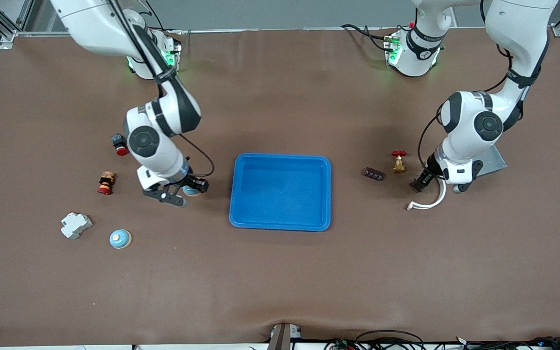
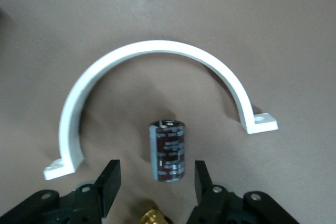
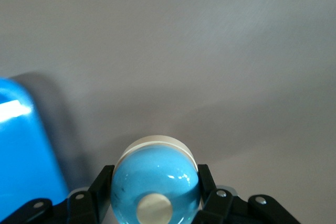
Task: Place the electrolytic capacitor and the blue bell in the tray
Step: 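Lower the bell into the tray while the left gripper carries the capacitor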
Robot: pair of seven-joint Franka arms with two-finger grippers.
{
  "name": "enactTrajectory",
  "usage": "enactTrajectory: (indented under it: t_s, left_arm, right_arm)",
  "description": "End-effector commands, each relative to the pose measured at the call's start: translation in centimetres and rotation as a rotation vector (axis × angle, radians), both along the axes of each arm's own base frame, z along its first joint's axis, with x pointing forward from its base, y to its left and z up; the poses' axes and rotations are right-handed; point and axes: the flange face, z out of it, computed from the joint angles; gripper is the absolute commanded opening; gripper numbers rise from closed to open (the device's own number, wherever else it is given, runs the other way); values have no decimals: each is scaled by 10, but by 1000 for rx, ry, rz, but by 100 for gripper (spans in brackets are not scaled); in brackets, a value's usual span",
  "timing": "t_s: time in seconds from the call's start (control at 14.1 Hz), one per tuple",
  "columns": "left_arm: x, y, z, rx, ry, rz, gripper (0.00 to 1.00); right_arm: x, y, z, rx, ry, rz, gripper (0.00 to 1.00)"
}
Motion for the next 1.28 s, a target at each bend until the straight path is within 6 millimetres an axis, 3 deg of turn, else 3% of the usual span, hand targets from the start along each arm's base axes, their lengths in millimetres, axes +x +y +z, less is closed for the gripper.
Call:
enactTrajectory:
  t_s: [0.0,0.28,0.5,0.71,0.99,1.21]
  left_arm:
    - [1,-2,-15,-5,-32,11,65]
    - [0,-3,-29,-13,-41,15,65]
    - [-4,-2,-36,-13,-27,15,59]
    - [-10,-3,-32,-9,-24,14,0]
    - [0,-3,-9,-4,-30,27,0]
    - [34,-11,28,1,8,27,0]
  right_arm:
    - [-13,53,23,5,-2,-73,0]
    - [-34,107,32,21,-24,-124,0]
    - [-46,150,5,7,-24,-155,0]
    - [-49,172,-29,5,-29,-170,0]
    - [-48,173,-67,12,-40,-175,0]
    - [-50,174,-76,8,-38,-172,0]
